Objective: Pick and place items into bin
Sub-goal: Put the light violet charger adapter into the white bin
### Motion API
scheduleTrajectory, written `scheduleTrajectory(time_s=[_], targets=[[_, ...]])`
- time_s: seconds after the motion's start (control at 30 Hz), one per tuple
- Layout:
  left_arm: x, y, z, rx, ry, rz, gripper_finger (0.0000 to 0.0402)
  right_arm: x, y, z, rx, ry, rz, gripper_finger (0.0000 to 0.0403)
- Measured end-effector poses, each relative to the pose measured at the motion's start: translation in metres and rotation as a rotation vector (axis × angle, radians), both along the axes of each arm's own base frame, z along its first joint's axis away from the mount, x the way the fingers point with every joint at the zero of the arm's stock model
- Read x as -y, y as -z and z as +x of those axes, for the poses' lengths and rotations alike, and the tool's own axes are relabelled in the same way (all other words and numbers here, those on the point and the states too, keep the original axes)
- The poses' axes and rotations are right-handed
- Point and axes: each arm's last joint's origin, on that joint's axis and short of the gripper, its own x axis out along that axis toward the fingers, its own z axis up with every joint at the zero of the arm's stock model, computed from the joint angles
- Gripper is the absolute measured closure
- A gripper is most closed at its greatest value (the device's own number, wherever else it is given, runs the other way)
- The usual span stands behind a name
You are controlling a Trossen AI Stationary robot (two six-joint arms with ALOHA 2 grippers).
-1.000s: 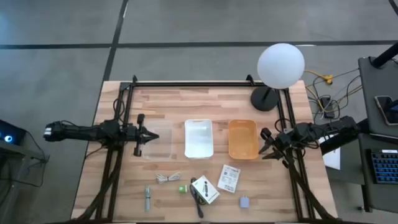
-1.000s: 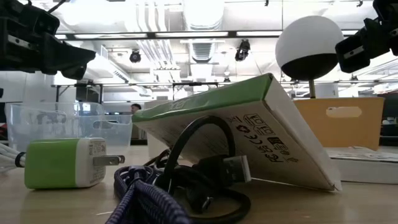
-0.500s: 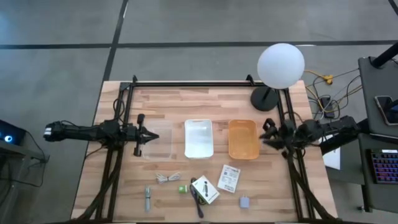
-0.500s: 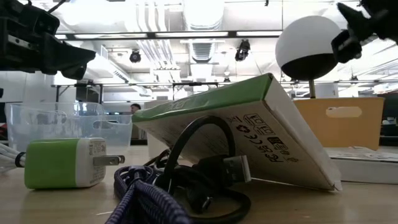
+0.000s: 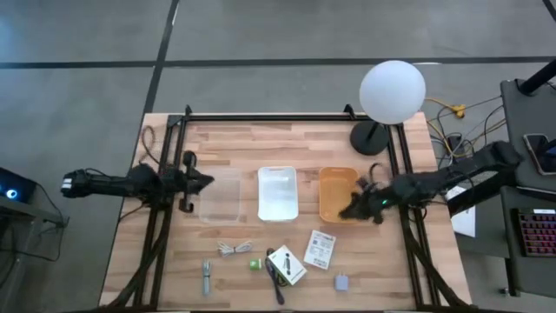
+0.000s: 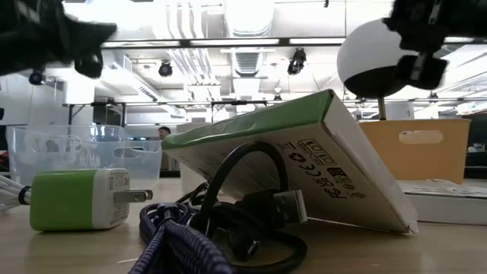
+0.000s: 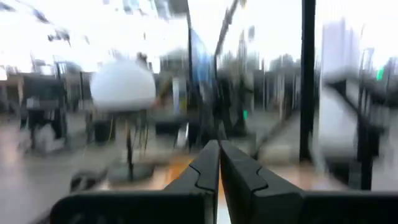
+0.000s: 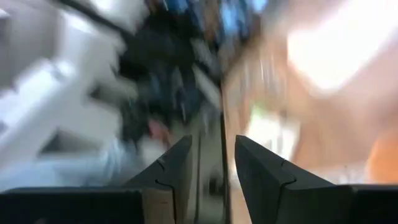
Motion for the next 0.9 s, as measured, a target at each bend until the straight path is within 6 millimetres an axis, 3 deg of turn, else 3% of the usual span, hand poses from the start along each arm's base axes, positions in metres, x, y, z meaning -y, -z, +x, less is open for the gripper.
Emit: scheduleTrajectory(time_s=[0.1,0.2,0.3,0.37,0.47,0.57,0.77,0.9], targets=[[0.000,-0.015,-0.006,0.167,0.003,-0.020,0.0402,-0.015,-0.002,0.029,-0.167,-0.082,0.048,0.0294],[-0.001,-0.033,-0.018,0.385,0.006,-0.035,0.0402,-0.028,-0.015,0.064,-0.199,-0.109,0.087,0.0294],[-0.002,-0.046,-0.031,0.584,0.118,-0.209,0.0402,-0.045,-0.024,0.097,-0.263,-0.178,0.135,0.0294],[-0.003,-0.049,-0.035,0.639,0.190,-0.327,0.0402,-0.062,-0.021,0.112,-0.425,-0.263,0.174,0.0293],[0.000,-0.046,-0.031,0.569,0.302,-0.366,0.0402,-0.093,-0.011,0.116,-0.752,-0.295,0.167,0.0284],[0.004,-0.033,-0.019,0.365,0.387,-0.356,0.0402,-0.123,-0.019,0.114,-0.966,-0.243,0.139,0.0259],[0.005,-0.019,-0.008,0.171,0.395,-0.448,0.0402,-0.165,-0.022,0.107,-1.283,0.246,0.106,0.0172],[0.005,-0.019,-0.008,0.174,0.397,-0.447,0.0402,-0.187,0.002,0.111,-1.421,0.478,0.124,0.0120]])
